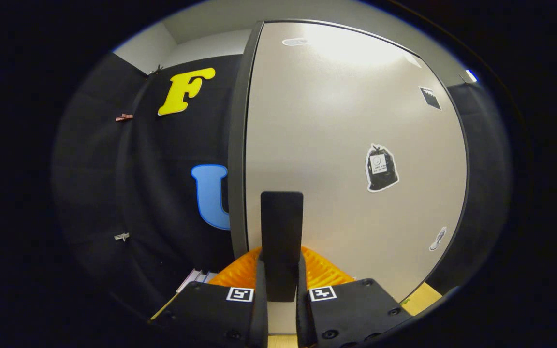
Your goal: Open the shoe cabinet door, grab the shoes and put them into the shoe cabinet, then close the shoe cabinet door.
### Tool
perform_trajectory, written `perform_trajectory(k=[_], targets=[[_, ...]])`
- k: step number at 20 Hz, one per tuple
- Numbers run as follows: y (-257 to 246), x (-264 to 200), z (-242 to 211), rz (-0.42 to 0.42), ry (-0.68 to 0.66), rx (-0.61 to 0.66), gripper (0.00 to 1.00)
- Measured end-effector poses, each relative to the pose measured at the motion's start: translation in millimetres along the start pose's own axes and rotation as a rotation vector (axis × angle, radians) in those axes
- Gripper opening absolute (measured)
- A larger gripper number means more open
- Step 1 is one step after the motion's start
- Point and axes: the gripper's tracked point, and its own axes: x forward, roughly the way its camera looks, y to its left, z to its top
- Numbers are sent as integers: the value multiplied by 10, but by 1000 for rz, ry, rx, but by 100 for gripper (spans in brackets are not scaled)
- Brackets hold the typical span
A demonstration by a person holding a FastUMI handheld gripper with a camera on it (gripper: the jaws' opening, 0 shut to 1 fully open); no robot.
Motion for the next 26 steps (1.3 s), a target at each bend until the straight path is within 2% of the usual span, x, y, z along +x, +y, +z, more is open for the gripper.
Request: perform_trajectory(k=[1, 2, 6, 15, 26], targets=[[3, -20, -15, 13, 15, 13, 27], [-19, -37, 13, 23, 5, 13, 20], [-19, -302, 25, 64, -8, 31, 20], [-324, -1319, 33, 167, -29, 52, 20], [-998, -2049, 26, 164, -10, 107, 19]])
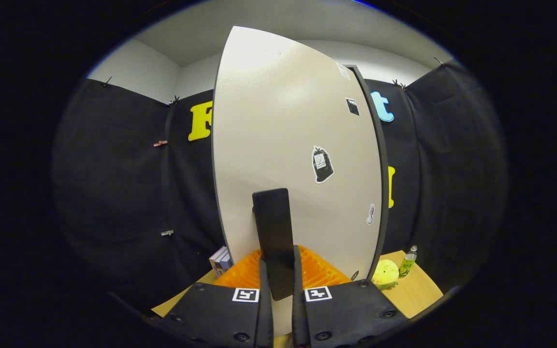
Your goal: Open the shoe cabinet door, grab the shoes and put them into the shoe cabinet, then close the shoe cabinet door.
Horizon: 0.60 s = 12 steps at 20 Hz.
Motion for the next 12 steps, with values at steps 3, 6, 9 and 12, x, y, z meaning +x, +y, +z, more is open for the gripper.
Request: perform_trajectory(k=[3, 6, 9, 12], targets=[[-168, -134, 9, -22, 5, 21, 19], [-302, -257, 20, -42, 3, 39, 19], [-445, -366, 30, -63, -1, 55, 20], [-605, -484, 48, -106, -4, 63, 20]])
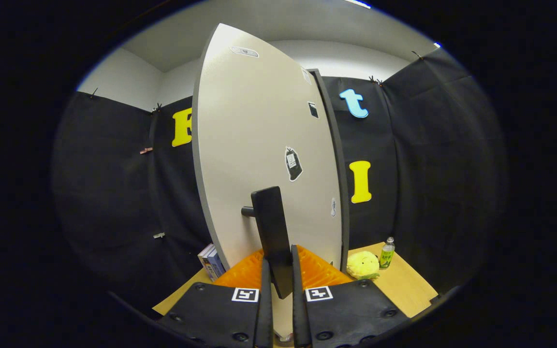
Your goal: Open the shoe cabinet door, grab the shoes and put them into the shoe cabinet, then close the shoe cabinet door.
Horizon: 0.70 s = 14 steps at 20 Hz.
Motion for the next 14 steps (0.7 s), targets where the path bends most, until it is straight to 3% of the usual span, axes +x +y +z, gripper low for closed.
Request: perform_trajectory(k=[8, 14], targets=[[-484, -172, 190, -55, -5, 20, 18], [-894, -163, 314, -104, -45, -33, 14]])
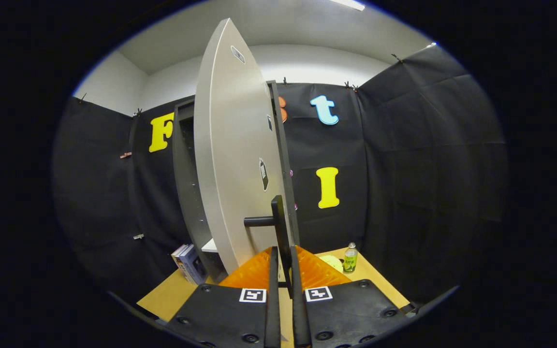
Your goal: Open the shoe cabinet door, grab the shoes and put them into the shoe cabinet, then close the shoe cabinet door.
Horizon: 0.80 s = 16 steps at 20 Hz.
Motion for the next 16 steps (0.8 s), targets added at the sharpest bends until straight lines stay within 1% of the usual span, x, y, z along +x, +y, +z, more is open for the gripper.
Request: perform_trajectory(k=[4, 5, 7, 10, 13, 15, 16], targets=[[-266, -33, 94, -55, -28, -37, 14], [-294, -35, 115, -60, -34, -29, 14], [-235, -93, 106, -41, -34, -4, 14], [-292, -110, 94, -51, -26, -36, 14], [-360, -136, 74, -104, -17, -45, 14], [-323, -295, 9, -128, 10, -50, 22], [-277, -455, -40, -124, 21, -52, 27]])
